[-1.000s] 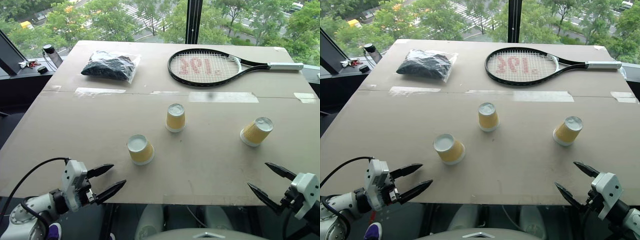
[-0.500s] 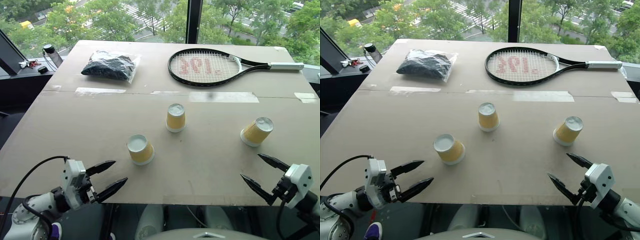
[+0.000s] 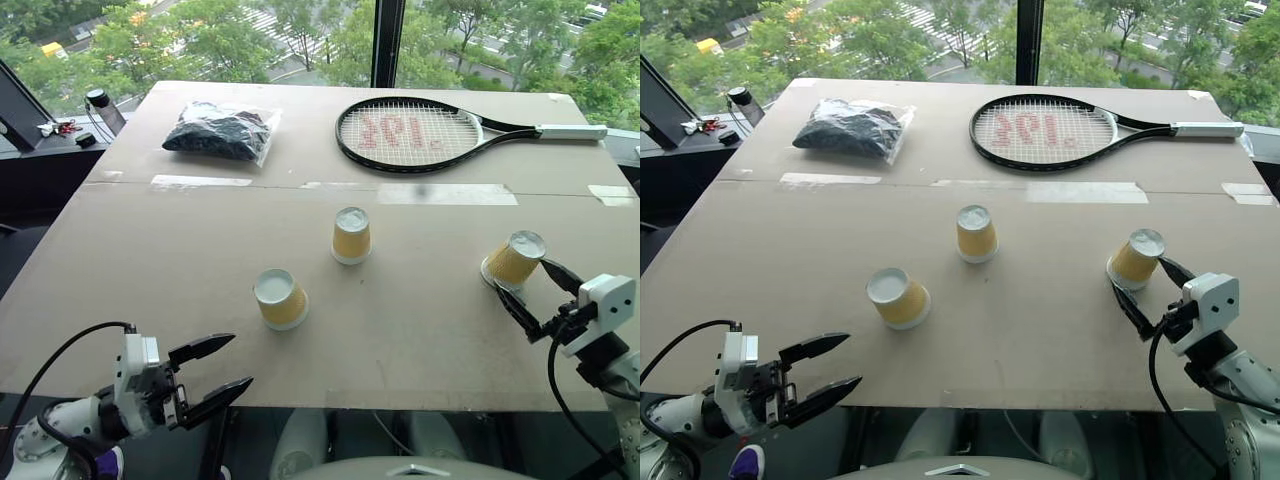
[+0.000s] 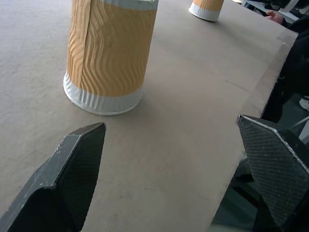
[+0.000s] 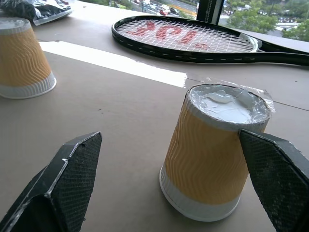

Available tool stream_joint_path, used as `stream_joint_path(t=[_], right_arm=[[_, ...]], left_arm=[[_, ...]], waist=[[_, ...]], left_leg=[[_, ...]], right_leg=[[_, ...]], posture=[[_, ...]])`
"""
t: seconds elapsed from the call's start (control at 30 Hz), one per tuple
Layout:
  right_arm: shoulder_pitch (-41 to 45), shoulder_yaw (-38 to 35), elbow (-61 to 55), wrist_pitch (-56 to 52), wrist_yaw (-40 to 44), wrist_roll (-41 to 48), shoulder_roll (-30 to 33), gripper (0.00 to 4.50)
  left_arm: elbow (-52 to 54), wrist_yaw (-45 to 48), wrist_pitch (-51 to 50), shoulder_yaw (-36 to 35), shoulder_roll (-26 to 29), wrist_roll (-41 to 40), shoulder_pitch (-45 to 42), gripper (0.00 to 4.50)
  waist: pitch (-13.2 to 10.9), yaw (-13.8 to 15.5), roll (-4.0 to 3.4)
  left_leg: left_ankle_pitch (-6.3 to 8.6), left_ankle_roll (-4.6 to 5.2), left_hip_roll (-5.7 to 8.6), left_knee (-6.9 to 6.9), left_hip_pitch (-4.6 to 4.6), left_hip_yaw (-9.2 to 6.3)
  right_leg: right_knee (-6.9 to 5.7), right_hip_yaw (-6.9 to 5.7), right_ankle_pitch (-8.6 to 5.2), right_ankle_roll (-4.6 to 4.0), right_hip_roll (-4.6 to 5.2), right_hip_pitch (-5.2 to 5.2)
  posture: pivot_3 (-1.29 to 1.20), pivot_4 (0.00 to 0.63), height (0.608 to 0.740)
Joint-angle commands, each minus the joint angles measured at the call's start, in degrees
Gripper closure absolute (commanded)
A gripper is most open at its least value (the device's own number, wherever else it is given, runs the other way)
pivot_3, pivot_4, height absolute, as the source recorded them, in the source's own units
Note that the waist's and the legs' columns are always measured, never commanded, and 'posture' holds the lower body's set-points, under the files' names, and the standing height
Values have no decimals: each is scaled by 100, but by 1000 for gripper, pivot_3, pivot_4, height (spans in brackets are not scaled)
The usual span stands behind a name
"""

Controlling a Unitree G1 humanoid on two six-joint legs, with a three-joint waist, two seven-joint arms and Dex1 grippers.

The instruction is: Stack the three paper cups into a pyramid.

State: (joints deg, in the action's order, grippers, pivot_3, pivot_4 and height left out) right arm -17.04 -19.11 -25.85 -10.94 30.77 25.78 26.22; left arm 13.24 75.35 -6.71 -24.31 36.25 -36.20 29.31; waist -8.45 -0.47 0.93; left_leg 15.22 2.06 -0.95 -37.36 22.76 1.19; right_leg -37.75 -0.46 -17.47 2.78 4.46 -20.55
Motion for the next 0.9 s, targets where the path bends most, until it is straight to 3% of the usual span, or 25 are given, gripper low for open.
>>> stream_joint_path(t=[0.03,0.4,0.8,0.9], right_arm=[[287,-200,34,-301,-414,30,-1,0],[975,-281,627,-619,-822,-44,54,0],[1882,37,1179,-925,-811,-48,-4,0],[2003,65,1239,-993,-823,-23,-9,0]], left_arm=[[369,140,50,-166,42,-346,54,22],[1413,413,-160,-294,242,-1175,6,22],[1360,469,363,-334,-287,-1039,109,22],[1362,514,333,-357,-431,-1352,90,22]], waist=[[0,-6,1],[-1,-15,-7],[-3,-12,-9],[-3,-18,-8]], left_leg=[[0,0,0,0,0,0],[-1,1,2,-6,0,4],[-1,2,1,-7,-1,6],[-1,2,2,-7,0,7]], right_leg=[[0,0,0,0,0,0],[-10,4,3,6,-10,2],[-13,10,12,22,-45,2],[-13,10,12,22,-45,2]], posture=[[0,150,740],[0,150,740],[0,150,740],[0,150,740]])
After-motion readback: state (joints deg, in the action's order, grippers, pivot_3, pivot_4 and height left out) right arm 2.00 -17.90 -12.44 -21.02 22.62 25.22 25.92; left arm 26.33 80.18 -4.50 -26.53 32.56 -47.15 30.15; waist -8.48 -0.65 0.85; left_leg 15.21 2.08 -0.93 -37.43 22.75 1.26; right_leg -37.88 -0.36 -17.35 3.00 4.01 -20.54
